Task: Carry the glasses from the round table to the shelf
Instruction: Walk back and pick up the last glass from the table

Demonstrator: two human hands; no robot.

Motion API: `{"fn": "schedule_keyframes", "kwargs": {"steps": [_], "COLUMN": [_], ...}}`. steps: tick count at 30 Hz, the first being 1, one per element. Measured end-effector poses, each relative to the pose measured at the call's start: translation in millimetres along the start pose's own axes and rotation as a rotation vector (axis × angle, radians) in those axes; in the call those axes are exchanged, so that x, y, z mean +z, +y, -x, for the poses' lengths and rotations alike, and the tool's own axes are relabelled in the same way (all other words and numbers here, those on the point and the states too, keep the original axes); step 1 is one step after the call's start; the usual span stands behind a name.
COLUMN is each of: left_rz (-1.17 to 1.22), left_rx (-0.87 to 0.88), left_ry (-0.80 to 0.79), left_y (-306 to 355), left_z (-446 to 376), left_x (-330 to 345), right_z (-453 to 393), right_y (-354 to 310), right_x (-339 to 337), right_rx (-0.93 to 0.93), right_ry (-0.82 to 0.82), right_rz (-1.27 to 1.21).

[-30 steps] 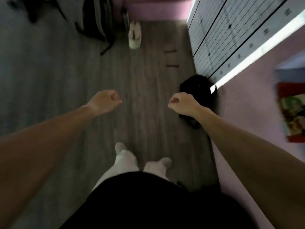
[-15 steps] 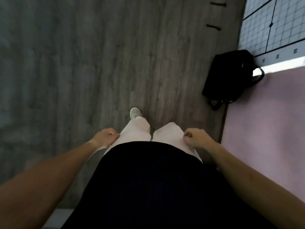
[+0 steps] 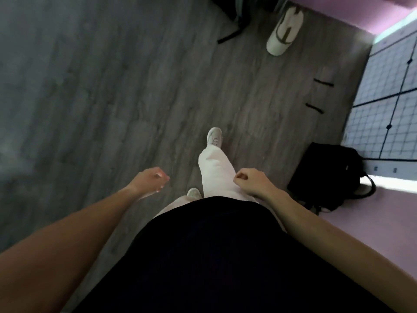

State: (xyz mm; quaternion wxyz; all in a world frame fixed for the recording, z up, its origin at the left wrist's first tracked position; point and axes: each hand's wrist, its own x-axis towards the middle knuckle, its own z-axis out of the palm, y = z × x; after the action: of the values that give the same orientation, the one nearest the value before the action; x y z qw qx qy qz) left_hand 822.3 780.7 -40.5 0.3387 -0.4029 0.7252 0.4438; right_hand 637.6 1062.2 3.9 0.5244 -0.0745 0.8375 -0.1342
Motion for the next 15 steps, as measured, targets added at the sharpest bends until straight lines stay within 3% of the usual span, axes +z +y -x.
{"fn": "schedule_keyframes", "kwargs": {"steps": [7, 15], "left_rz": [0.052, 0.125], "left_rx": [-0.136, -0.018], "left_ry": [0.079, 0.193], "left_y": [34.8, 133.7], "left_z": [-38.4, -98.0], "left_x": [-78.8, -192.5], "right_z": [-66.4, -150.6], "right_y": [-67.7, -158.9], "right_x": [-110.9, -237.7], "right_rx": [0.020, -0.027], "right_ry": [-0.049, -0.012], "right_rz": [0.063, 0.350]}}
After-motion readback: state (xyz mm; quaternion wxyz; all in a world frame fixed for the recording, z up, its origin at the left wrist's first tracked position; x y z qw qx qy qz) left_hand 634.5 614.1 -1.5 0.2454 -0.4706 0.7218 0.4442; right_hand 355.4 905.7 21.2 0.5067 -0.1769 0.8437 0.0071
